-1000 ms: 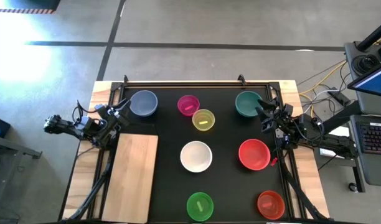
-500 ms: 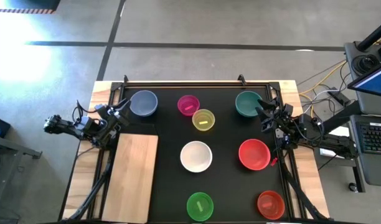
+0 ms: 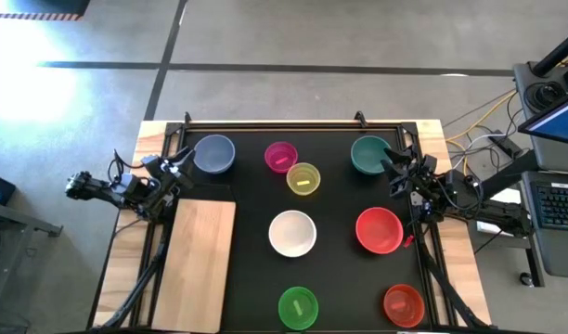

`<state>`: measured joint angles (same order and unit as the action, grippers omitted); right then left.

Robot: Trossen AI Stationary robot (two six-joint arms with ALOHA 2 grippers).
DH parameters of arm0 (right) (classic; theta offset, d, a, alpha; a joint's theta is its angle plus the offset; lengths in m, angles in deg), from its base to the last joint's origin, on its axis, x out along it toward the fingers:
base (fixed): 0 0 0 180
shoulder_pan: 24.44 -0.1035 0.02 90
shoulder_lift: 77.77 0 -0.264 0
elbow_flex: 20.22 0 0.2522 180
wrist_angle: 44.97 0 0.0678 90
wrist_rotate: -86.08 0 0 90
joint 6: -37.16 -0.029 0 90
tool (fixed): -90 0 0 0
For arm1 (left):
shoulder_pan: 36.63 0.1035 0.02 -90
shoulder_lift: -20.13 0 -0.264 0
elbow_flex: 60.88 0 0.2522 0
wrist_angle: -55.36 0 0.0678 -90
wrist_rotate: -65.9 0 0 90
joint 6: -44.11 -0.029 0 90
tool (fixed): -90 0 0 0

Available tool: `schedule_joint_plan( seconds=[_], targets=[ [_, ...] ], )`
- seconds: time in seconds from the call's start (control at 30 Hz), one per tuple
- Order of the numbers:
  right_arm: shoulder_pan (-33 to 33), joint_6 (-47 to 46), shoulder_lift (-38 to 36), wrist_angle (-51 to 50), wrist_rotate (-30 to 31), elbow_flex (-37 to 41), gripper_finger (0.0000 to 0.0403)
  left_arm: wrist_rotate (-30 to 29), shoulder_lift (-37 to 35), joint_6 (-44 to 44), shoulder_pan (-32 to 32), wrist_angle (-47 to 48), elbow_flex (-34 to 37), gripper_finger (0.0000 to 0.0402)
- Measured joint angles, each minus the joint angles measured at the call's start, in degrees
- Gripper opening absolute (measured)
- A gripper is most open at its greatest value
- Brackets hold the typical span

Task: Place and stack bowls onto a shelf
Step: Put the blue bowl on the shelf

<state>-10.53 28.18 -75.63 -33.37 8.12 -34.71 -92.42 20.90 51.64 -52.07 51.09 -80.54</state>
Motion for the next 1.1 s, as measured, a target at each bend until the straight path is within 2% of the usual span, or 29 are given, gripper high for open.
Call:
schedule_joint_plan(
  seconds=[0.47, 0.6, 0.77, 1.1],
  targets=[
    [0.0, 0.0, 0.0, 0.0, 0.0, 0.0, 0.0219, 0.0, 0.0, 0.5, 0.0, 0.1, -0.8, 0.0144],
    [0.0, 0.0, 0.0, 0.0, 0.0, 0.0, 0.0219, -0.2, -0.2, 3.4, 0.0, -1.0, -1.0, 0.0144],
    [0.0, 0.0, 0.0, 0.0, 0.0, 0.0, 0.0219, -0.2, -0.1, -6.0, 0.0, -0.4, -1.0, 0.0144],
    [0.0, 0.0, 0.0, 0.0, 0.0, 0.0, 0.0219, 1.8, 0.2, -13.4, 0.0, 1.0, -3.6, 0.0144]
  ],
)
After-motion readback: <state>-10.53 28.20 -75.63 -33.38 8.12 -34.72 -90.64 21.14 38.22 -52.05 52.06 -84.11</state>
